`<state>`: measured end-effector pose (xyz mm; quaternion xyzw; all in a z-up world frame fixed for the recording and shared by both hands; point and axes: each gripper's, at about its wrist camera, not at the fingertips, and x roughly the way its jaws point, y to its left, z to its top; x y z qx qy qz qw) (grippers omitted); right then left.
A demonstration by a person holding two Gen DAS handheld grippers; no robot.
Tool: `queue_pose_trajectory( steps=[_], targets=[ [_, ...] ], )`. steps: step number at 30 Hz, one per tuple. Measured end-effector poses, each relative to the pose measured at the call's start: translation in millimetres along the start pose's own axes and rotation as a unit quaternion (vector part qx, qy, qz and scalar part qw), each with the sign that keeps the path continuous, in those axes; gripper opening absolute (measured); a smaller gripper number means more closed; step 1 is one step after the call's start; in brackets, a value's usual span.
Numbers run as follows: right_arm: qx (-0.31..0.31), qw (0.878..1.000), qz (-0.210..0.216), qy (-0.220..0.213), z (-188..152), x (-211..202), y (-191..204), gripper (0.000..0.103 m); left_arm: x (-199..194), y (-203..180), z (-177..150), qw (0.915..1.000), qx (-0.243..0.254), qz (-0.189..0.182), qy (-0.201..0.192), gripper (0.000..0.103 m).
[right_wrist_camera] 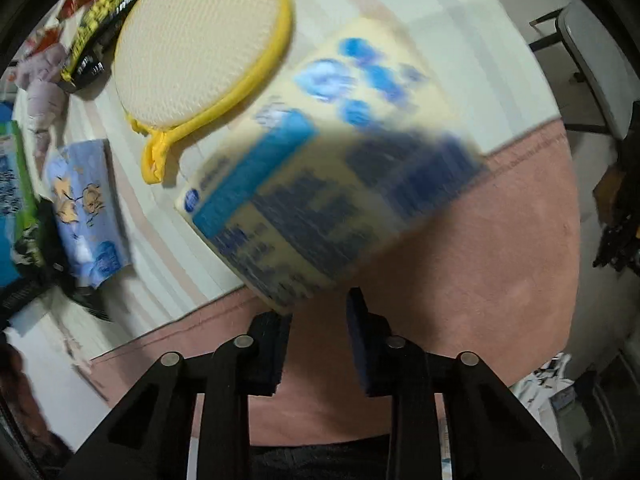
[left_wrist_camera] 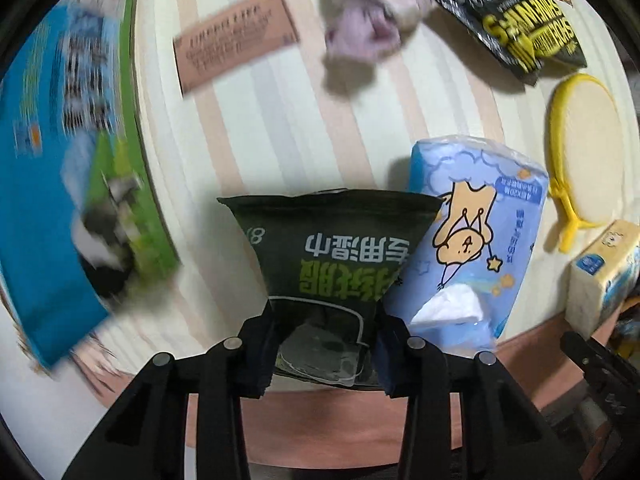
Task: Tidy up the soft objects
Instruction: 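Grasp the green wet-wipe pack with the left tool while the right tool grasps the milk carton, then carry both items into the cardboard box and open both tools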
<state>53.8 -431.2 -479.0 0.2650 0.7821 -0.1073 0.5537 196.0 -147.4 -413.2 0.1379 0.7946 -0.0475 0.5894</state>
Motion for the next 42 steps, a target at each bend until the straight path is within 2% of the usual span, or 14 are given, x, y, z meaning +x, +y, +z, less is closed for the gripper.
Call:
queue_pose_trajectory(
  steps=[3,5,9,13,15,19,22,27,30,34,36,39,41,42],
  targets=[
    [0.052,0.995,0.077,-0.024,-7.5,-18.0,-18.9,0.071,3.0,2.1,-14.8,0.9997,-0.018,-0.012,-0.006,0.037],
    [0.078,0.99,0.106,-0.044,-9.2,-29.2,-24.8,0.077,4.8,3.2,-25.0,0.9994,-0.028,-0.017,-0.009,0.037],
    [0.13,0.982,0.12,-0.068,7.4,-47.3,-24.5,0.077,22.2,11.1,-41.1,0.9987,-0.042,-0.029,-0.005,0.041],
    [0.153,0.983,0.085,-0.056,43.0,-28.0,-12.2,0.079,55.5,38.8,-43.0,0.9957,-0.068,-0.062,0.009,0.043],
    [0.148,0.985,0.068,-0.049,48.1,-23.1,-9.1,0.075,64.6,45.9,-59.7,0.9943,-0.075,-0.076,0.002,0.043],
    [0.072,0.996,0.015,-0.053,42.3,-20.9,6.8,0.072,72.6,55.1,-88.2,0.9938,-0.077,-0.079,-0.012,0.038],
    [0.022,0.998,-0.021,-0.059,27.0,-18.0,12.4,0.071,71.4,50.1,-103.9,0.9935,-0.079,-0.078,-0.024,0.034],
    [-0.036,0.997,-0.036,-0.064,0.5,-18.9,27.2,0.068,62.5,52.9,-154.5,0.992,-0.079,-0.084,-0.052,0.033],
    [-0.072,0.995,-0.024,-0.068,-25.0,-32.5,37.0,0.068,43.3,57.3,-194.6,0.989,-0.076,-0.097,-0.081,0.033],
    [-0.144,0.986,0.007,-0.087,-67.0,-66.6,75.8,0.068,3.7,75.5,-245.4,0.9815,-0.08,-0.114,-0.132,0.033],
    [-0.176,0.979,0.022,-0.098,-83.4,-89.7,94.9,0.068,-23.8,101.0,-265.5,0.9751,-0.089,-0.12,-0.164,0.033],
    [-0.23,0.964,0.049,-0.121,-110.1,-128.4,138.8,0.068,-64.7,137.8,-268.4,0.9673,-0.101,-0.127,-0.195,0.033],
    [-0.262,0.954,0.065,-0.131,-112.0,-154.8,177.8,0.068,-81.6,172.4,-271.2,0.962,-0.111,-0.128,-0.214,0.033],
    [-0.279,0.948,0.073,-0.137,-115.7,-167.4,200.3,0.068,-89.5,181.0,-258.6,0.9607,-0.114,-0.127,-0.219,0.033]
  ],
)
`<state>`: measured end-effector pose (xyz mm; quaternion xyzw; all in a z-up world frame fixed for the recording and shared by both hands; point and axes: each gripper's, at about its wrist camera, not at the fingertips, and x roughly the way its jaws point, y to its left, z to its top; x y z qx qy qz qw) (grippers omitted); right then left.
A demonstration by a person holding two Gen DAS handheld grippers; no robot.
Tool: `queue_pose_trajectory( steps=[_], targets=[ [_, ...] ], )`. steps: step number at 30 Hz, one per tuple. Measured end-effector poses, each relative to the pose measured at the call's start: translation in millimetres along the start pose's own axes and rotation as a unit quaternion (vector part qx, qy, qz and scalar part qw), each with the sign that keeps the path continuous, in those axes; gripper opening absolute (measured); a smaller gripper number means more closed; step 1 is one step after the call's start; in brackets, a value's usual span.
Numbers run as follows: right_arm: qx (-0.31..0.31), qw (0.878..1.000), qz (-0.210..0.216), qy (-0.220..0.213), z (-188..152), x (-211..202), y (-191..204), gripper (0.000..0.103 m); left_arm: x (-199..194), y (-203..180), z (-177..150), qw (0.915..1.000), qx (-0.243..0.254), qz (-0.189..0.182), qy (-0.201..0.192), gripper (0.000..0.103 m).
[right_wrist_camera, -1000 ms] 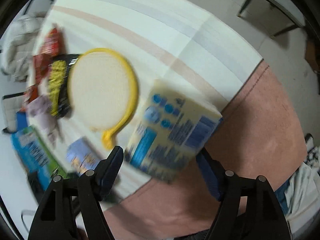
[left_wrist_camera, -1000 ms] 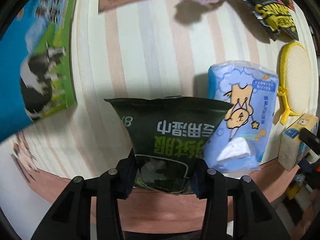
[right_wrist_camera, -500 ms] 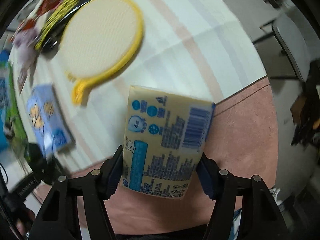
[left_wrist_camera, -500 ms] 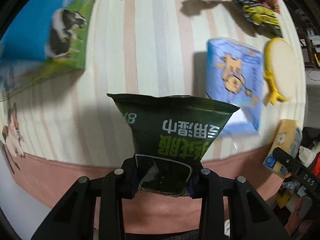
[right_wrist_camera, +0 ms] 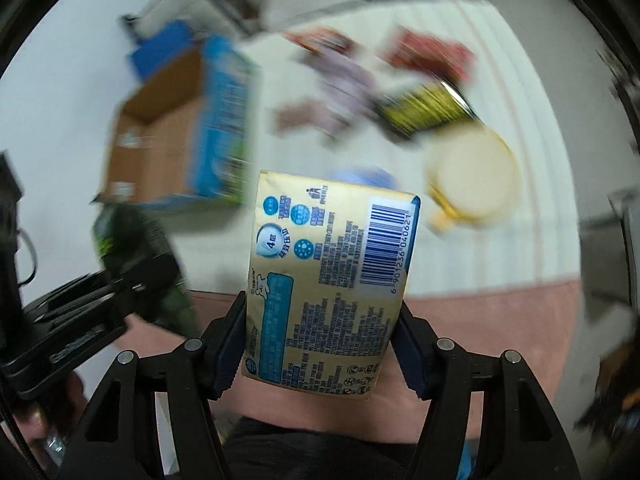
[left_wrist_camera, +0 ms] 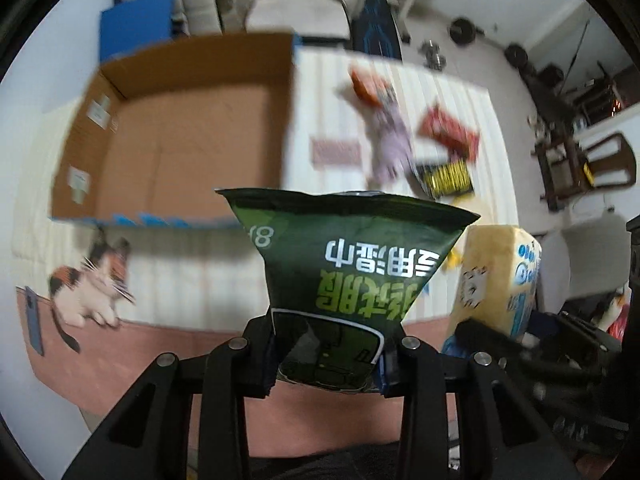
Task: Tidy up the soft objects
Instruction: 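Carry both items into the cardboard box and open both tools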
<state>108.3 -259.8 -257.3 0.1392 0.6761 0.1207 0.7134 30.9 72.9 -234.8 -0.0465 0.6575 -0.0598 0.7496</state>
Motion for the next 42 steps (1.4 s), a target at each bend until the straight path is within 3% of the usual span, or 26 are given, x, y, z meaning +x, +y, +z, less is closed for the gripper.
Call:
queue_pose_trajectory(
  steps=[4,6,13,22,26,30,33,34,35,37,39,42],
  targets=[
    [-0.047,0.999,0.013,-0.014,44.0,-2.3,62.7,0.068,-0.1,35.7,49.5,0.9999,-0.011,0.009,-0.008,0.033],
    [-0.058,0.998,0.012,-0.013,67.0,7.3,96.8,0.068,3.4,46.9,91.1,0.9997,-0.014,0.016,-0.007,0.033],
    [-0.075,0.997,-0.008,0.013,160.6,100.1,190.8,0.068,60.0,119.6,199.6,0.9982,-0.03,0.037,0.035,0.033],
    [-0.06,0.995,-0.049,0.062,241.4,228.1,234.7,0.068,158.1,181.2,257.7,0.9919,-0.058,-0.009,0.113,0.033],
    [-0.063,0.993,-0.07,0.071,256.6,253.2,241.6,0.068,185.3,185.4,270.0,0.9896,-0.056,-0.026,0.13,0.033],
    [-0.074,0.99,-0.093,0.072,264.8,267.0,246.7,0.067,193.5,180.1,276.8,0.9901,-0.053,-0.02,0.128,0.034],
    [-0.072,0.99,-0.094,0.078,266.4,270.5,248.6,0.068,190.3,176.3,281.2,0.9895,-0.056,-0.029,0.13,0.043],
    [-0.07,0.99,-0.099,0.074,266.2,268.6,249.4,0.069,187.9,174.6,282.7,0.9897,-0.055,-0.03,0.129,0.051],
    [-0.07,0.99,-0.098,0.073,266.4,268.0,250.5,0.076,182.4,171.6,282.5,0.9907,-0.05,-0.026,0.124,0.057],
    [-0.064,0.991,-0.094,0.07,264.7,264.0,249.8,0.09,173.0,170.1,283.8,0.9931,-0.038,-0.007,0.111,0.084],
    [-0.062,0.991,-0.1,0.067,261.6,259.4,250.1,0.096,163.0,169.2,282.4,0.9947,-0.03,0.007,0.098,0.091],
    [-0.059,0.99,-0.111,0.059,254.4,249.3,251.9,0.103,146.7,168.9,273.4,0.9959,-0.03,0.019,0.083,0.092]
  ],
)
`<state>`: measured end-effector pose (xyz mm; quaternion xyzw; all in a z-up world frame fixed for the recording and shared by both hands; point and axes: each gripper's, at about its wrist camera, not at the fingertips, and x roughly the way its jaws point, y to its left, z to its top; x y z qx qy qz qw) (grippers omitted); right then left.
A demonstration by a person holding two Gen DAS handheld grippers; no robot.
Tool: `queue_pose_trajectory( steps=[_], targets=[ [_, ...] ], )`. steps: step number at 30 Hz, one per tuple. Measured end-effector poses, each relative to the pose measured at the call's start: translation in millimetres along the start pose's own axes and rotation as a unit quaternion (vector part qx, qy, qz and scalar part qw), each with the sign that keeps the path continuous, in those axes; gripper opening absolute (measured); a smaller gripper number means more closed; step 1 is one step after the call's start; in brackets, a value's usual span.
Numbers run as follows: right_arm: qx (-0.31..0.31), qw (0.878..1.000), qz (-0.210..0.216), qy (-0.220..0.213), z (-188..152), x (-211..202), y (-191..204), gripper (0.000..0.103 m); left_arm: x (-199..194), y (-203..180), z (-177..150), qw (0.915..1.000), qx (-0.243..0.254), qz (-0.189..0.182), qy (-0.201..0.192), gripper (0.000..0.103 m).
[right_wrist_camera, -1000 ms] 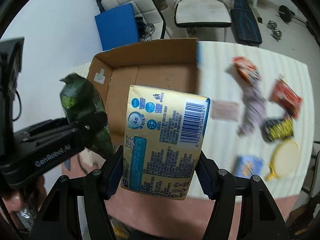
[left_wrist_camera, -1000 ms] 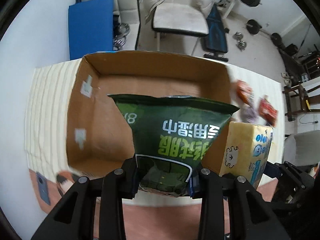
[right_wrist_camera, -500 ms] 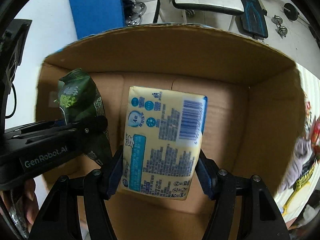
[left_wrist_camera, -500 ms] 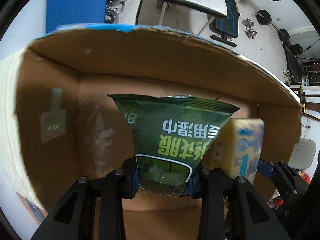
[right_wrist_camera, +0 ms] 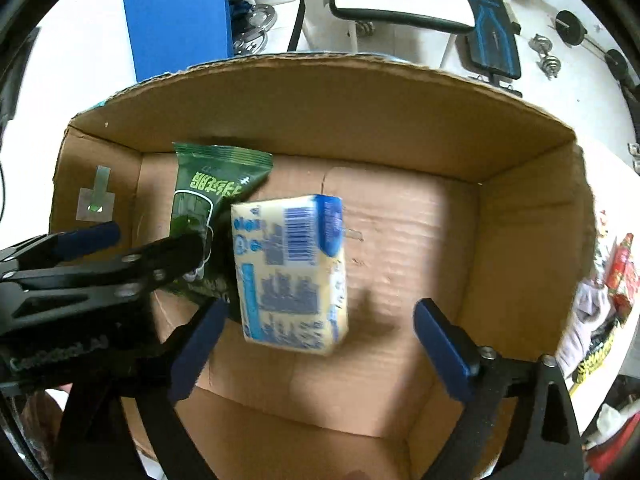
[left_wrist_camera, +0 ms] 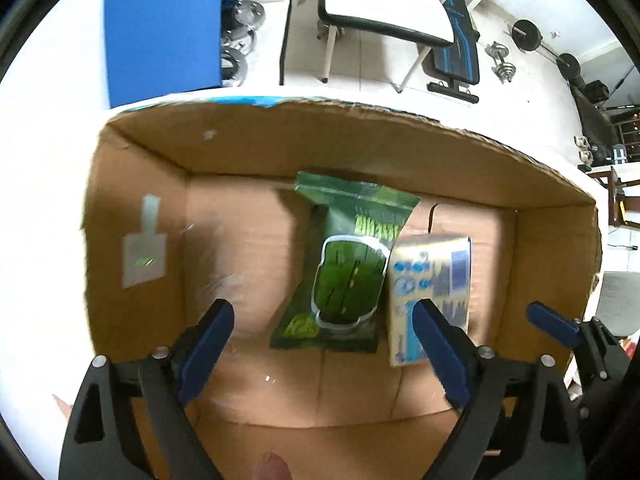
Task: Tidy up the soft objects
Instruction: 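Carry both items into the cardboard box and open both tools, then grasp the lilac towel with the left tool while the right tool grasps the black shoe-wipe pack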
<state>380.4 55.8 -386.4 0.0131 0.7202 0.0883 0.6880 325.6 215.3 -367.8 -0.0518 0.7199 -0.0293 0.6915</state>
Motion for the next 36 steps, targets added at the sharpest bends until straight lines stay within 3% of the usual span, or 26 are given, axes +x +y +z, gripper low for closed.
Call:
queue_pose_trajectory(
  steps=[6,12,23,30,36],
  targets=[
    [0.017,1.0,-0.014,-0.011,-24.9,-16.2,-1.1,0.103,-27.1,5.0,-27.3,0.9985,-0.005,0.033,-0.043,0.092],
    [0.026,0.999,-0.02,-0.03,-61.9,-39.0,1.7,0.103,-52.8,0.6,-54.9,0.9955,-0.002,0.044,-0.084,0.092],
    [0.017,0.995,0.033,-0.097,-115.1,-101.3,-10.2,0.103,-121.6,-37.7,-114.8,0.9847,0.012,0.046,-0.168,0.092],
    [0.069,0.985,0.074,-0.143,-144.1,-158.2,-77.3,0.103,-155.7,-111.1,-128.4,0.9784,0.042,0.026,-0.201,0.092],
    [0.138,0.978,0.051,-0.145,-154.7,-178.0,-175.5,0.103,-128.7,-196.2,-111.8,0.9834,0.078,-0.023,-0.162,0.092]
  ],
)
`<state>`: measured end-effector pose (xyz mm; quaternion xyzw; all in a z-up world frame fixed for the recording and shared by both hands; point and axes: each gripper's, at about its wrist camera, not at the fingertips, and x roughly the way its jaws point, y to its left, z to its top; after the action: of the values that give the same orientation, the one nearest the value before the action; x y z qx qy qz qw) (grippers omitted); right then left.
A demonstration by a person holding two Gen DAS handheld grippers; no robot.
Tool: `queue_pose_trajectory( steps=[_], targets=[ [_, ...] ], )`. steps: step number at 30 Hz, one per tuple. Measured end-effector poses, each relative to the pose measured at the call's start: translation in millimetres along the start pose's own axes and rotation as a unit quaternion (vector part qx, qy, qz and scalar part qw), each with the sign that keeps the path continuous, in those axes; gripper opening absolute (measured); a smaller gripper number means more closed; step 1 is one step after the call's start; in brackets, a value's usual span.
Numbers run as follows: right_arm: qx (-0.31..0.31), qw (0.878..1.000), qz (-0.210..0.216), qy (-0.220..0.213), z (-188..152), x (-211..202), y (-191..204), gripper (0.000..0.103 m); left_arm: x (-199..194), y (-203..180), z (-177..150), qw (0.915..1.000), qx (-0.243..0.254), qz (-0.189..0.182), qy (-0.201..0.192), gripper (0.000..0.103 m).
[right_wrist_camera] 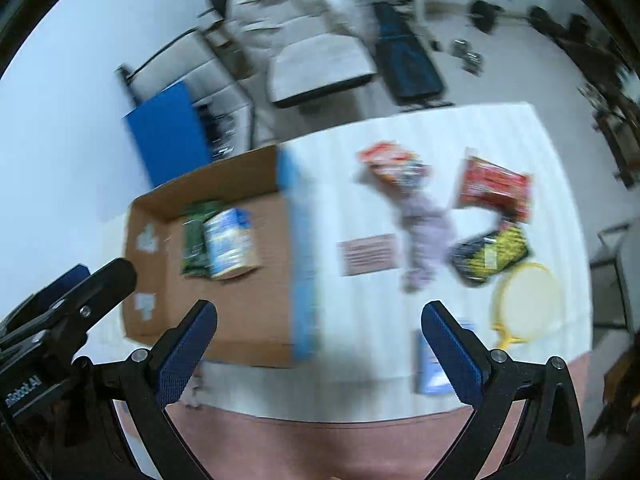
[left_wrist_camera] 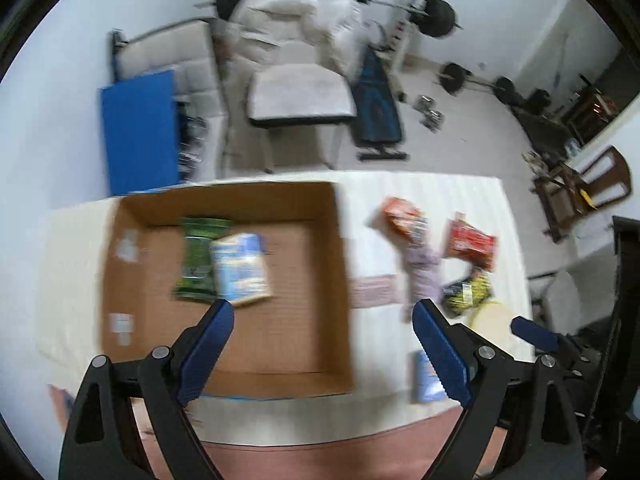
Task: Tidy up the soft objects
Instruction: 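Grasp the lilac towel with the left tool while the right tool grasps the black shoe-wipe pack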
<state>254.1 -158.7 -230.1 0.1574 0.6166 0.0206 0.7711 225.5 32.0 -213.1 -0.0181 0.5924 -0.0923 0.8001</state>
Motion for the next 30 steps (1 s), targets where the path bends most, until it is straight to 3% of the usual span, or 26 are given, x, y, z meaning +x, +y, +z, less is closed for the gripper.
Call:
queue_pose_trajectory(
  steps=[5,8,10,12,13,15,23,24,26,29,30],
  targets=[
    [0.094,0.995,-0.022,0.017,18.3,13.9,-104.4,0.103,65.7,-62.9,20.6,0.9981,0.013,-0.023,0.056,0.092],
    [0.156,0.987,-0.018,0.045,27.4,45.1,-161.1,0.103,109.1,-88.5,29.4,0.995,0.01,-0.029,0.095,0.087],
    [0.2,0.977,-0.01,0.071,34.0,73.5,-196.8,0.103,133.8,-97.0,30.7,0.9927,0.008,-0.027,0.117,0.076],
    [0.231,0.969,-0.006,0.088,40.0,97.2,-218.9,0.102,162.6,-104.4,31.5,0.9894,0.003,-0.022,0.143,0.058],
    [0.243,0.965,-0.01,0.098,42.0,109.5,-228.1,0.1,175.5,-106.3,30.9,0.987,-0.005,-0.026,0.159,0.057],
    [0.262,0.958,-0.01,0.114,44.6,128.6,-239.6,0.092,192.0,-109.5,30.1,0.9842,-0.014,-0.034,0.173,0.057],
    [0.28,0.943,-0.046,0.175,50.7,180.7,-261.0,0.084,225.1,-107.7,34.2,0.9776,-0.027,-0.034,0.206,0.057],
    [0.275,0.944,-0.051,0.174,51.1,182.0,-261.1,0.075,227.0,-107.3,34.0,0.9771,-0.028,-0.035,0.208,0.058],
    [0.249,0.95,-0.062,0.179,53.3,184.3,-255.6,0.069,231.2,-108.4,32.9,0.975,-0.027,-0.046,0.216,0.059],
    [0.197,0.961,-0.071,0.181,50.9,182.9,-247.1,0.05,243.4,-116.0,30.8,0.9701,-0.018,-0.058,0.235,0.059],
    [0.178,0.963,-0.078,0.185,49.0,181.5,-244.9,0.049,248.7,-118.8,28.8,0.9687,-0.016,-0.057,0.241,0.059]
  ],
)
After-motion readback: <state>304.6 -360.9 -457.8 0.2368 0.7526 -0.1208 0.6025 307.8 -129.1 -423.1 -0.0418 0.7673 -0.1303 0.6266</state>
